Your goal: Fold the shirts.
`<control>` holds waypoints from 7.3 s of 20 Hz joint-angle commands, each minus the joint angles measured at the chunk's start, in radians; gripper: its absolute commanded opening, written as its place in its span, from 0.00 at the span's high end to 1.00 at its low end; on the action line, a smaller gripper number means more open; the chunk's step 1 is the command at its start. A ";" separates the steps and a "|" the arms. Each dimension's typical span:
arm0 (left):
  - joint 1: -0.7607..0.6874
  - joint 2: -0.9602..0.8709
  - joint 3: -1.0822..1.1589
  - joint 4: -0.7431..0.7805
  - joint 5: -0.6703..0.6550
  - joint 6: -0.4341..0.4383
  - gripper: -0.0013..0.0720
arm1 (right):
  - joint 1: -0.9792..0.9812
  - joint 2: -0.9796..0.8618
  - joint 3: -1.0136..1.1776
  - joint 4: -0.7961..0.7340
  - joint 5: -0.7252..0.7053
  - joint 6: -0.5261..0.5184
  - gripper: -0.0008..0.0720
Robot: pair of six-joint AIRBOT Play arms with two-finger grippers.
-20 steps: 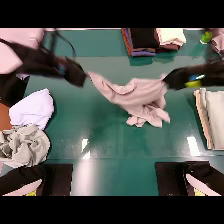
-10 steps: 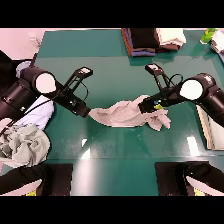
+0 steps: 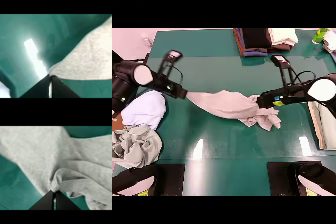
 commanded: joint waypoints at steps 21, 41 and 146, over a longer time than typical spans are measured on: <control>-0.301 -0.053 -0.153 -0.271 0.028 -0.107 0.26 | -0.050 -0.029 0.003 0.062 -0.054 -0.033 0.33; -0.421 -0.356 -0.141 -0.347 0.195 -0.139 0.93 | -0.070 0.027 -0.089 0.063 -0.075 -0.032 0.33; 0.070 -0.038 -0.469 -0.329 0.168 -0.117 0.31 | -0.105 0.022 -0.106 -0.064 -0.103 0.079 0.30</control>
